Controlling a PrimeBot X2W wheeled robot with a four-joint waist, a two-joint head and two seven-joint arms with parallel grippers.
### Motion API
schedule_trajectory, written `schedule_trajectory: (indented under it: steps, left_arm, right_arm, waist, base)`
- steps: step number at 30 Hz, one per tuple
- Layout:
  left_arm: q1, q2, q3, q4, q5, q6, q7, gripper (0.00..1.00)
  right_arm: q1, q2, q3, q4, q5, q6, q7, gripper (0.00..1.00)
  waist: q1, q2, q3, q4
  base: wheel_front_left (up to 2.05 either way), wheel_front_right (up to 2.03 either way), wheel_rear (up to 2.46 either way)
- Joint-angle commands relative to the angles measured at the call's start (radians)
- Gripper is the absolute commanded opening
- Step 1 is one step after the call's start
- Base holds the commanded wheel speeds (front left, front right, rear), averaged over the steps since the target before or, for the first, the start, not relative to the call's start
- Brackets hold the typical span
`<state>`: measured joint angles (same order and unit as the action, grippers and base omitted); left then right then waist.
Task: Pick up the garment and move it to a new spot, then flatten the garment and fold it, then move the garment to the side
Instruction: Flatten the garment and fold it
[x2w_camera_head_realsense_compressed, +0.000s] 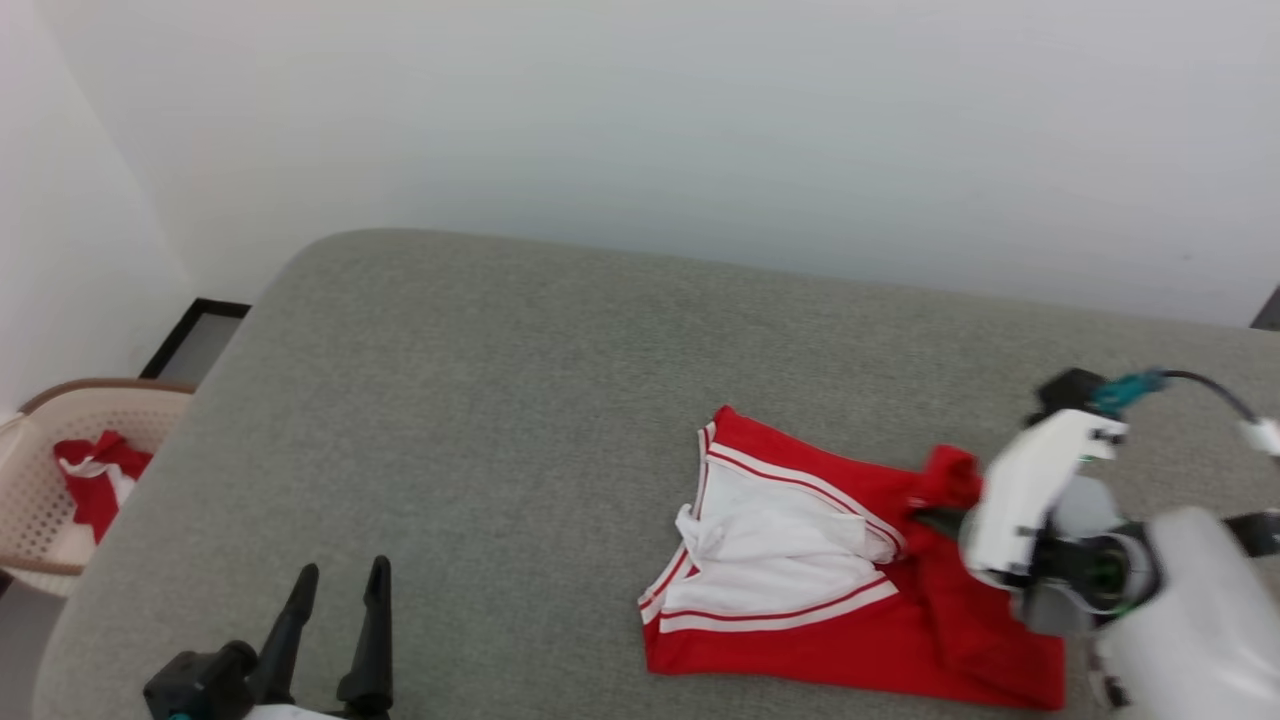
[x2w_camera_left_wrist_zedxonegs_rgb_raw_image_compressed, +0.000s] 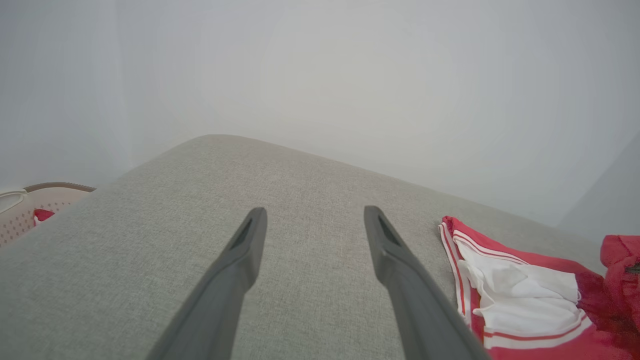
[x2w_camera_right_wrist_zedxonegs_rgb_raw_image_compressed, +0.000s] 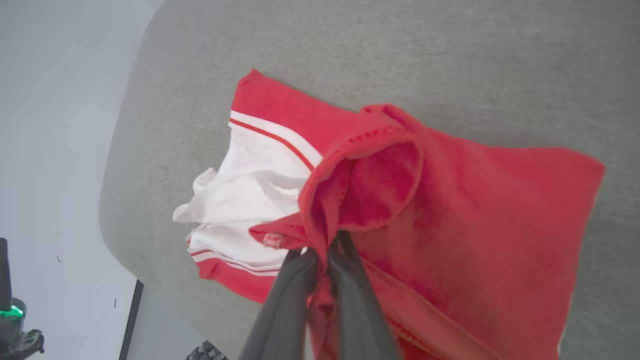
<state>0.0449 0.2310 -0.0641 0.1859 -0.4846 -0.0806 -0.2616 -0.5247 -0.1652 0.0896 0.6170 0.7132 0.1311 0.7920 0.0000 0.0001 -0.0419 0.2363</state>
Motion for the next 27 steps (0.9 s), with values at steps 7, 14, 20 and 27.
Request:
schedule_trajectory:
  steps: [7,14,20,27]
  left_arm:
    - [-0.04,-0.019,-0.028,0.02,0.006,-0.013,-0.003,1.0]
    - [-0.077,-0.032,-0.052,0.046,0.01,-0.024,-0.003,1.0]
    - [-0.101,-0.041,-0.055,0.065,0.011,-0.032,-0.003,1.0]
    - [-0.11,-0.05,-0.045,0.077,0.012,-0.038,-0.003,1.0]
  right_arm:
    - [-0.057,0.104,0.012,0.066,-0.09,-0.001,-0.077,0.0]
    - [-0.117,0.117,0.097,0.171,-0.04,-0.001,-0.175,0.0]
    - [-0.169,0.115,0.234,0.274,0.049,-0.001,-0.259,0.0]
    - [-0.223,0.116,0.351,0.372,0.113,-0.001,-0.345,0.32]
  waist:
    - [0.0,-0.0001,0.008,0.058]
    - [0.0,-0.0001,0.023,0.11]
    - [0.0,-0.0001,0.033,0.136]
    - [0.0,-0.0001,0.037,0.146]
  base:
    - [0.0,0.0,0.0]
    - [0.0,0.0,0.0]
    - [0.0,0.0,0.0]
    - [0.0,0.0,0.0]
